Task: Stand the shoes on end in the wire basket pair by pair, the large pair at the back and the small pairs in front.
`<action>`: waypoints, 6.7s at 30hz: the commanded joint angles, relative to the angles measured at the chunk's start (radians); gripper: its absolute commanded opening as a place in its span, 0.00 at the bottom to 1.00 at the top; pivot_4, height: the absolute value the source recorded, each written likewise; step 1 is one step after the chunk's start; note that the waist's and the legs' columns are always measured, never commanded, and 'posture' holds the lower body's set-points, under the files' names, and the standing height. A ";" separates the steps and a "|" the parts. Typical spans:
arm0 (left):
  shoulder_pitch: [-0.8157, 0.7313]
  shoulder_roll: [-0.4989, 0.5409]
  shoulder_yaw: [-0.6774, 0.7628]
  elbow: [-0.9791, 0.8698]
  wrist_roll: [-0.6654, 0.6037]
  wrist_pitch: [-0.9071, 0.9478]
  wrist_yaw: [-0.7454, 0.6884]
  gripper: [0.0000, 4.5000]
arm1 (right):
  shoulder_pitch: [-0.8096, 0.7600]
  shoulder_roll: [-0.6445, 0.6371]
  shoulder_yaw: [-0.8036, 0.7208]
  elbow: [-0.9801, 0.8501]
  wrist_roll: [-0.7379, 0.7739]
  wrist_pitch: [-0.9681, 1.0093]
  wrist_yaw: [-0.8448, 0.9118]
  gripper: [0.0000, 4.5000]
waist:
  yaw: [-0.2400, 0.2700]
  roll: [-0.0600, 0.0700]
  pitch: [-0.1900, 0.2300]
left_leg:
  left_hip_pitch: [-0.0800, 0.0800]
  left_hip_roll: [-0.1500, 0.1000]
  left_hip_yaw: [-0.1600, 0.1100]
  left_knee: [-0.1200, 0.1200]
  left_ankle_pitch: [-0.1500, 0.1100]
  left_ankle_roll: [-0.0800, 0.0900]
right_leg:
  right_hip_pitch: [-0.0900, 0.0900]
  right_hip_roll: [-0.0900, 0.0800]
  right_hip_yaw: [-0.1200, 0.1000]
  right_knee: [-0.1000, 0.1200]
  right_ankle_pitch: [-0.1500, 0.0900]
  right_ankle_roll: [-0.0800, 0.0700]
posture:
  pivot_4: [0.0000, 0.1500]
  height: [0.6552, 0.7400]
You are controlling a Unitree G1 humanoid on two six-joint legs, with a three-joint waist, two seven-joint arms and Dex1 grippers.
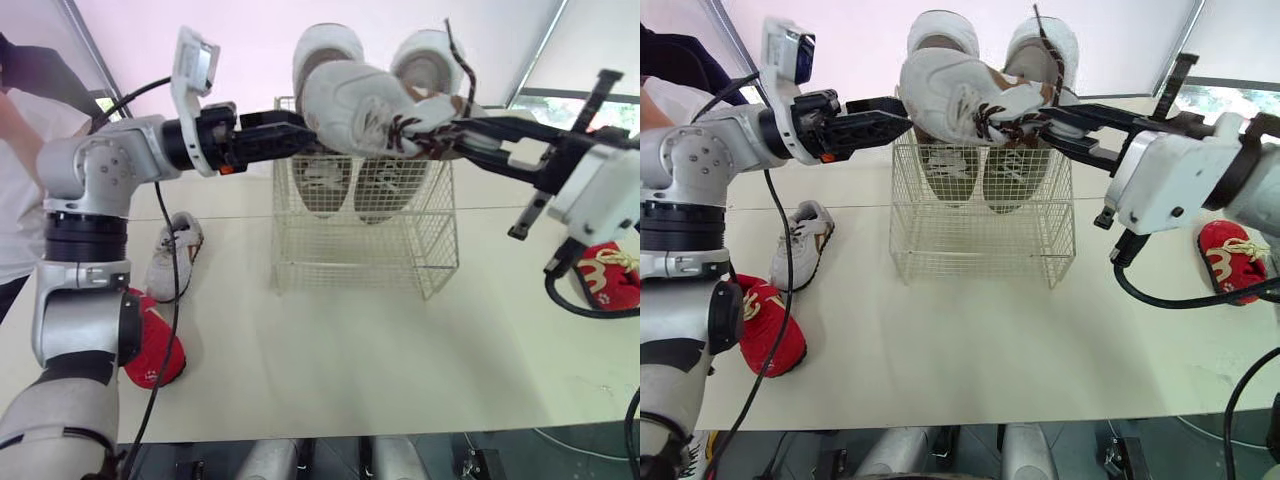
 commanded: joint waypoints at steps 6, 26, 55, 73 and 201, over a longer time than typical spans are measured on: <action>-0.032 -0.010 0.019 -0.032 0.007 -0.001 -0.030 1.00 | -0.083 0.053 0.072 0.012 -0.024 -0.076 0.043 0.00 | -0.001 0.000 0.000 | 0.000 0.000 0.000 0.000 0.000 0.000 | 0.000 0.000 0.000 0.000 0.000 0.000 | 1.00 1.00; 0.013 -0.066 0.145 -0.056 -0.084 0.119 0.094 0.06 | -0.131 0.037 -0.081 -0.030 0.386 0.503 0.007 0.99 | 0.003 0.000 0.000 | 0.000 0.000 -0.001 0.000 0.000 0.000 | 0.000 0.000 0.000 0.001 0.001 0.002 | 1.00 1.00; 0.110 -0.370 0.335 -0.242 -0.350 0.077 0.571 0.06 | -0.210 0.708 -0.017 0.105 1.255 0.616 -0.776 0.99 | 0.000 -0.003 0.001 | 0.000 0.000 0.000 0.002 0.002 0.002 | 0.000 0.001 0.000 0.003 0.003 0.003 | 1.00 1.00; 0.122 -0.358 0.338 -0.327 -0.509 0.101 0.672 0.06 | -0.218 0.698 -0.060 0.258 1.063 0.624 -0.710 0.99 | -0.003 -0.003 0.001 | 0.001 0.000 -0.001 0.001 0.002 0.002 | 0.000 0.002 0.000 0.003 0.003 0.002 | 1.00 1.00; 0.101 0.114 0.128 0.717 0.556 -0.338 0.487 0.01 | -0.206 0.165 0.071 -0.033 0.530 0.652 0.142 1.00 | -0.002 -0.009 0.001 | 0.000 -0.001 0.000 -0.006 0.001 -0.001 | -0.004 -0.001 0.000 0.002 0.002 0.001 | 1.00 1.00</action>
